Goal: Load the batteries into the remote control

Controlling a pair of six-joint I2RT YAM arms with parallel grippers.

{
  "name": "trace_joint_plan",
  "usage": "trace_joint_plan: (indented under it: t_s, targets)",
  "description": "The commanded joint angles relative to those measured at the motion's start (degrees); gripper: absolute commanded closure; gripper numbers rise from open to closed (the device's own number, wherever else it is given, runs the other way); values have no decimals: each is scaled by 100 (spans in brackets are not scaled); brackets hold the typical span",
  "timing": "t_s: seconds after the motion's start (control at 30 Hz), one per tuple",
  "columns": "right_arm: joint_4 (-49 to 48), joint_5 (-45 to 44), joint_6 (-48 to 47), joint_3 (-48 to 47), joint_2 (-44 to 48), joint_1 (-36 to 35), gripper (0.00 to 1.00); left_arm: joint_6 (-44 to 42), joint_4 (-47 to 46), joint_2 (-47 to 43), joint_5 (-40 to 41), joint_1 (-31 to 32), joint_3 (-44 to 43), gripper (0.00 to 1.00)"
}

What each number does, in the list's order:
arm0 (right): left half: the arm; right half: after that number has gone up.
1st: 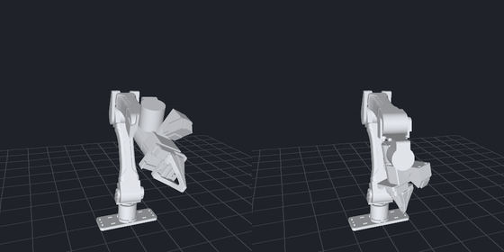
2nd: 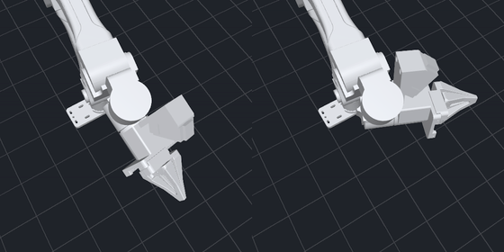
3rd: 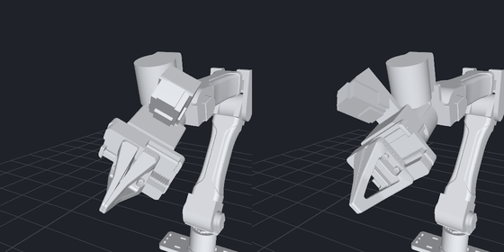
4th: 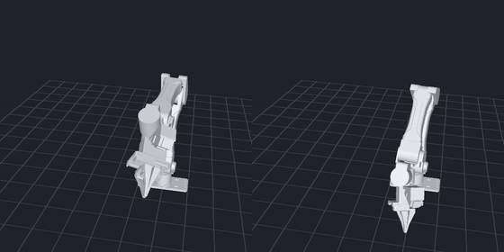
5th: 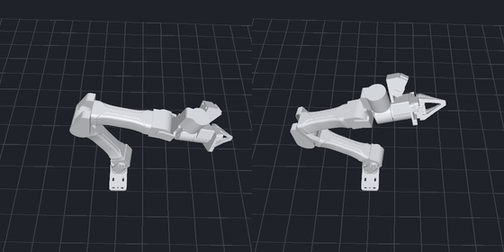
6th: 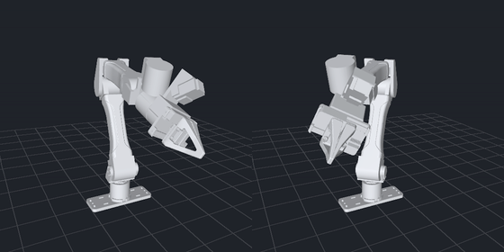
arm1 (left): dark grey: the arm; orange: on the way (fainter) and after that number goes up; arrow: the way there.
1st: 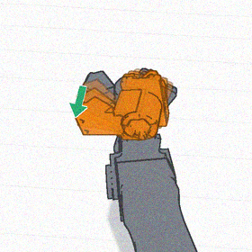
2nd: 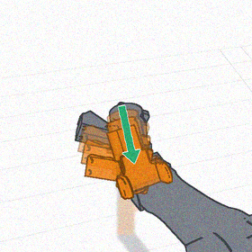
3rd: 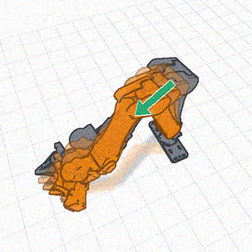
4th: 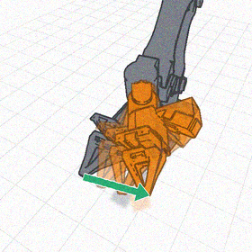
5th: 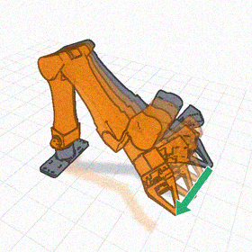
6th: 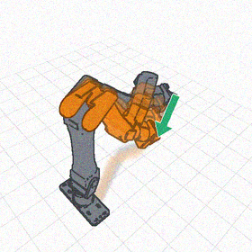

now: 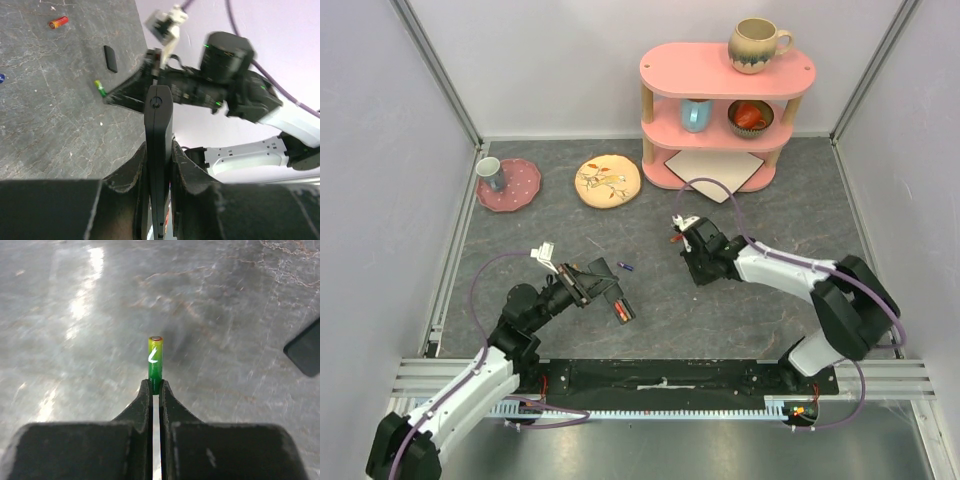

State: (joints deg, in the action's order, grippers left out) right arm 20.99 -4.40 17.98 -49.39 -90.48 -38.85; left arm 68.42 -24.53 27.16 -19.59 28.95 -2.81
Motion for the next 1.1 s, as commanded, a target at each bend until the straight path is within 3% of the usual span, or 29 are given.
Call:
trace_joint_plan:
  t_s: [0.0, 0.13, 0.33, 0.63, 1.07]
  targets:
    - [826, -525, 57, -543, 1074, -700, 100, -92, -1201, 693, -18, -30, -26, 98]
    - [1713, -491, 258, -1151, 1672, -1299, 100, 83, -2352, 1668, -35, -30, -123, 98]
    - [2215, -106, 733, -1732, 1981, -1739, 100, 417, -3399, 2741, 61, 14, -282, 98]
    - [2708, 265, 936, -2549, 1341, -2381, 100, 681, -4725, 3533, 167, 85, -194, 98]
    - [2902, 423, 918, -3191, 567, -2636, 100, 672, -4947, 3753, 26, 172, -159, 98]
